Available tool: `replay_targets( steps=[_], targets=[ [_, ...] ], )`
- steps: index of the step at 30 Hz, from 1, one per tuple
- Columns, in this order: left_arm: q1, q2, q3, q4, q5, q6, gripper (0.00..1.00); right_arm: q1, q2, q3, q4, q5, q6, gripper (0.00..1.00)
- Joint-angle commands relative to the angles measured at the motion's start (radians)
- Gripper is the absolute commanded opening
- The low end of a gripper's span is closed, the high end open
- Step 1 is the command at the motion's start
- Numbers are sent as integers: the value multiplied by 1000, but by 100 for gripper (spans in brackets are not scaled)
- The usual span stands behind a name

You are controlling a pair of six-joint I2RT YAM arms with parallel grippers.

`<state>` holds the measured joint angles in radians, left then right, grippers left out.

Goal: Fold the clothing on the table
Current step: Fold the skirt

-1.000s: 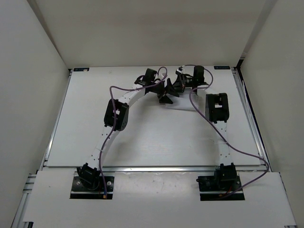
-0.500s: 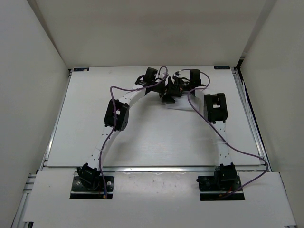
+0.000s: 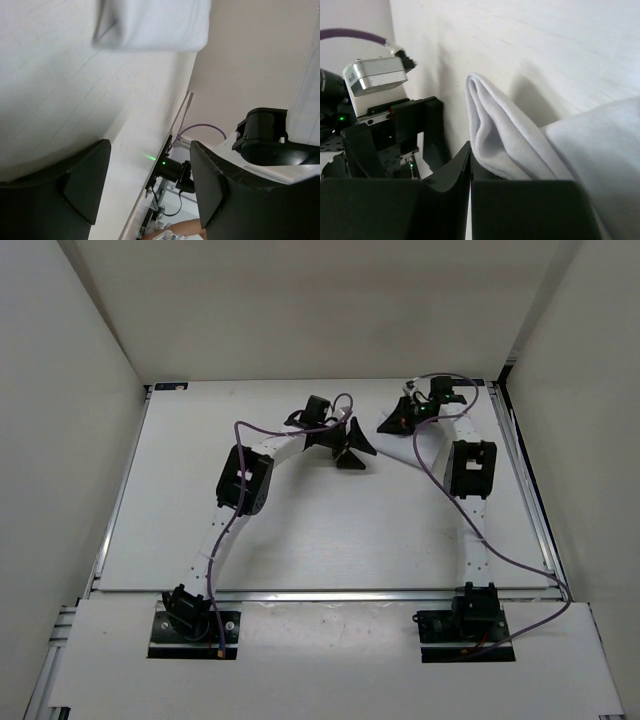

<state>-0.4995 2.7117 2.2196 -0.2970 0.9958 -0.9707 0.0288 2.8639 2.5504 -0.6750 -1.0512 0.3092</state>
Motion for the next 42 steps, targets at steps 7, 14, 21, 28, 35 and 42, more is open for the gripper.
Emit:
replay_targets(
  steps=[7, 14, 21, 28, 35, 42],
  targets=[
    [-4, -159, -162, 90, -32, -16, 55, -76, -58, -35, 87, -217, 25, 0],
    [12, -308, -325, 217, -81, -19, 18, -82, -238, -111, 303, -353, 220, 20],
    [21, -456, -287, -170, -354, 312, 99, -63, -380, 157, -372, 486, -352, 64],
    [56, -693, -621, -126, -591, 345, 99, -190, -503, -114, -434, 578, -354, 99],
    [44, -733, -661, -78, -571, 384, 99, -216, -688, -411, -440, 666, -361, 56],
    [9, -488, -394, 206, -311, 261, 0, -222, -891, -539, -419, 665, -349, 1]
  ],
)
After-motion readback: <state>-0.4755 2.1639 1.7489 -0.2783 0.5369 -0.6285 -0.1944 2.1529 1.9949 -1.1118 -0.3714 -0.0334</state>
